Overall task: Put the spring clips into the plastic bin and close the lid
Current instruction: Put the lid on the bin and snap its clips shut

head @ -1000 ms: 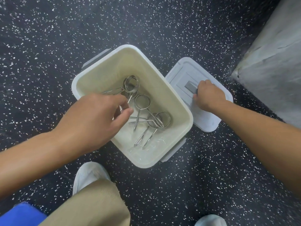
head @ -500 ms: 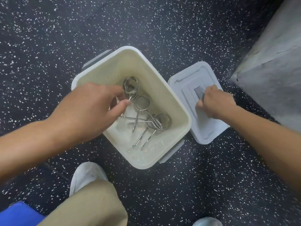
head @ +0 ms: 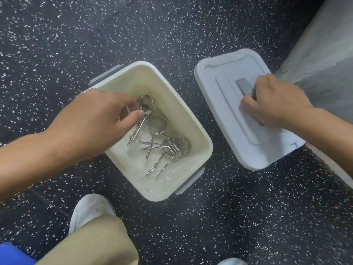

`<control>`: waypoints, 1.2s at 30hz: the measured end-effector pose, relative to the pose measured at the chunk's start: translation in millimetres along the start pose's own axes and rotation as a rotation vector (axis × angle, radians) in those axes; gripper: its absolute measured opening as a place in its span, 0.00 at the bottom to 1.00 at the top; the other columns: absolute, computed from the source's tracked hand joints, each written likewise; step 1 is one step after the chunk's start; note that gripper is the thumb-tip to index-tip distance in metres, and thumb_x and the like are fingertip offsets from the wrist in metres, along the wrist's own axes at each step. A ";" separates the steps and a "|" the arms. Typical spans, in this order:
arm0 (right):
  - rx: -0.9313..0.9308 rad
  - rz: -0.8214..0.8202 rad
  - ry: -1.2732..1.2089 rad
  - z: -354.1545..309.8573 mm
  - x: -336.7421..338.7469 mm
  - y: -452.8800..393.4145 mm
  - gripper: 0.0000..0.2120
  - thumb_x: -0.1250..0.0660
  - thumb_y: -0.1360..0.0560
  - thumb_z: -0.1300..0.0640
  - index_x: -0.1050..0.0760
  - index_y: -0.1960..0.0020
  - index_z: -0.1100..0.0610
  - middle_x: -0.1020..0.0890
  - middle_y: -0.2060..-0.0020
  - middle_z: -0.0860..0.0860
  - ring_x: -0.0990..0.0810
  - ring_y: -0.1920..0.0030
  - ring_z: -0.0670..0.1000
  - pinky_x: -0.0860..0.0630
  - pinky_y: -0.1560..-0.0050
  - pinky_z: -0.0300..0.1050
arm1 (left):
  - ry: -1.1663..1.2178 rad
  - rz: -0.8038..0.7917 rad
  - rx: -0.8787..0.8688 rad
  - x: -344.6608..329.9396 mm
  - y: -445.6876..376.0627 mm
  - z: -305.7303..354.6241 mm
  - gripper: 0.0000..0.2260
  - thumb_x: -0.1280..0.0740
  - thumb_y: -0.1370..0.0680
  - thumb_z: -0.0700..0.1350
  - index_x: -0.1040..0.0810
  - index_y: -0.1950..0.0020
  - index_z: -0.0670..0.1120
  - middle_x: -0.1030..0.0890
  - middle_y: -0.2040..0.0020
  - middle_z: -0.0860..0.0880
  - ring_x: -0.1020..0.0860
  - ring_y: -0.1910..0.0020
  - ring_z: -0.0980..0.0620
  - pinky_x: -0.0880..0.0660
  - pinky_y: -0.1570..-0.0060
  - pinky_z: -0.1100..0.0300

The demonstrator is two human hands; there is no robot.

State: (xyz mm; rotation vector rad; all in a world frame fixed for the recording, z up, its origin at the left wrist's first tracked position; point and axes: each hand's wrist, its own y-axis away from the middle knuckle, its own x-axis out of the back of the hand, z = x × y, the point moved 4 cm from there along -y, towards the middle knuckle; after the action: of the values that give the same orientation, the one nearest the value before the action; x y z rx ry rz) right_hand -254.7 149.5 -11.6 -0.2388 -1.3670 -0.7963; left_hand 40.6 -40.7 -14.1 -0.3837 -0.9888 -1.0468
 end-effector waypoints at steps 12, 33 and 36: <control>0.184 0.049 -0.175 -140.6 34.3 33.3 0.21 0.44 0.22 0.43 0.29 0.43 0.60 0.28 0.51 0.56 0.21 0.51 0.62 0.38 0.61 0.49 | -0.021 0.175 0.162 30.5 -8.2 -47.6 0.15 0.41 0.23 0.61 0.20 0.52 0.53 0.16 0.64 0.54 0.18 0.63 0.44 0.20 0.54 0.46; 0.360 0.050 -0.098 -221.0 14.8 49.9 0.14 0.44 0.21 0.47 0.30 0.45 0.57 0.27 0.51 0.54 0.26 0.59 0.59 0.42 0.66 0.49 | -0.137 0.046 0.308 25.5 -31.2 -74.5 0.26 0.39 0.21 0.63 0.27 0.34 0.45 0.21 0.40 0.42 0.23 0.43 0.39 0.27 0.44 0.44; 0.326 0.087 -0.222 -203.3 14.5 56.9 0.15 0.43 0.20 0.46 0.29 0.44 0.58 0.25 0.49 0.54 0.23 0.54 0.58 0.35 0.62 0.50 | -0.080 -0.021 0.330 20.2 -39.4 -79.6 0.31 0.41 0.21 0.66 0.29 0.29 0.44 0.21 0.36 0.42 0.23 0.39 0.39 0.27 0.43 0.45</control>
State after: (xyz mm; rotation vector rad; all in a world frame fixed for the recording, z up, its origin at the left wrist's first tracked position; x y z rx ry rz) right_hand -60.9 65.9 -27.6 -0.1315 -1.6610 -0.4745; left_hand 49.1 -125.3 -46.7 -0.1445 -1.2171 -0.8727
